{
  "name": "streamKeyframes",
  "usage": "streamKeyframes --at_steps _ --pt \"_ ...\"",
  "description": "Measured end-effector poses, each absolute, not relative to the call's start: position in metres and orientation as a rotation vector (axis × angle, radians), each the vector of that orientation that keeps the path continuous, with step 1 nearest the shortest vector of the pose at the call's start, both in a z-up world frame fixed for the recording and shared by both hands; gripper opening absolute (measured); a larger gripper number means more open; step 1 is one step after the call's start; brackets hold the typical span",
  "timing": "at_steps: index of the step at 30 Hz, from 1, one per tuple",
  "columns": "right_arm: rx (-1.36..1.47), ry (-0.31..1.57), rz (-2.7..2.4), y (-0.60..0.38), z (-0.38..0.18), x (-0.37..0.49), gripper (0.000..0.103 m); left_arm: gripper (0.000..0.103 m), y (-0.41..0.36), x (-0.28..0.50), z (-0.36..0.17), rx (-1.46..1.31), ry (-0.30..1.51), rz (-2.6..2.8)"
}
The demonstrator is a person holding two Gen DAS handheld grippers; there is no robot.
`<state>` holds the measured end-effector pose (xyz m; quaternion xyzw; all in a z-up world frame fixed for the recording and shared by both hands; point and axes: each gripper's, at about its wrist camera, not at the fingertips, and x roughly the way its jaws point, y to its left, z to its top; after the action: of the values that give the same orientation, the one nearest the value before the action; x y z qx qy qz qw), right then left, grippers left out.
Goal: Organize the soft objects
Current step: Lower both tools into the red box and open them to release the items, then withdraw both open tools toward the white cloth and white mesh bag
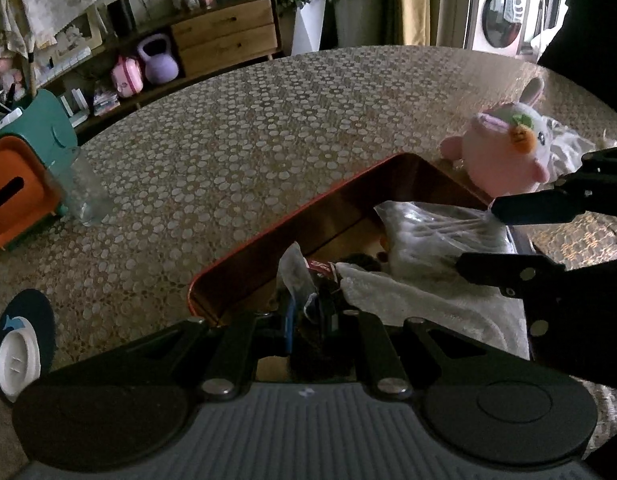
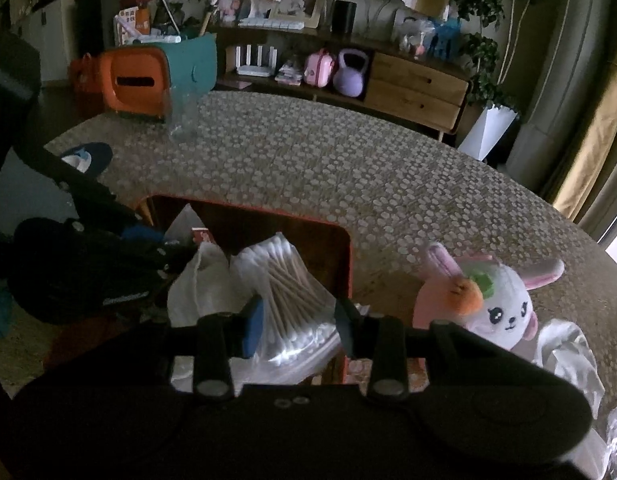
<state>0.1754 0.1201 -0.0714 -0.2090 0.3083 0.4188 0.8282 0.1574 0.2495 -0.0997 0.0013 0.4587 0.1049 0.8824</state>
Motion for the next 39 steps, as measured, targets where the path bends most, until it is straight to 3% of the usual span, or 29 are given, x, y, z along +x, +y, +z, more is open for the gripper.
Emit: streamKeyframes --at_steps 7,13,19,24,39 --pt "-0.447 0.646 0.901 0.123 -0.074 0.174 0.042 0.011 0.249 0.160 -0.104 0.013 0.965 0.224" --pt "-0.402 0.653 0.927 0.116 -0.069 0.175 0.052 0.012 0.247 0.158 -0.101 0.016 0.965 0.230" --pt "-0.376 0.647 0.928 0.104 -0.063 0.172 0.054 0.014 0.247 0.153 -0.093 -0.004 0.952 0.231" --pt "-0.333 0.655 0.940 0.090 -0.054 0.170 0.056 0.027 0.244 0.147 -0.085 -0.008 0.928 0.239" --pt "-0.238 0.585 0.986 0.016 -0.016 0.142 0.064 0.028 0.204 0.105 -0.031 -0.007 0.787 0.215"
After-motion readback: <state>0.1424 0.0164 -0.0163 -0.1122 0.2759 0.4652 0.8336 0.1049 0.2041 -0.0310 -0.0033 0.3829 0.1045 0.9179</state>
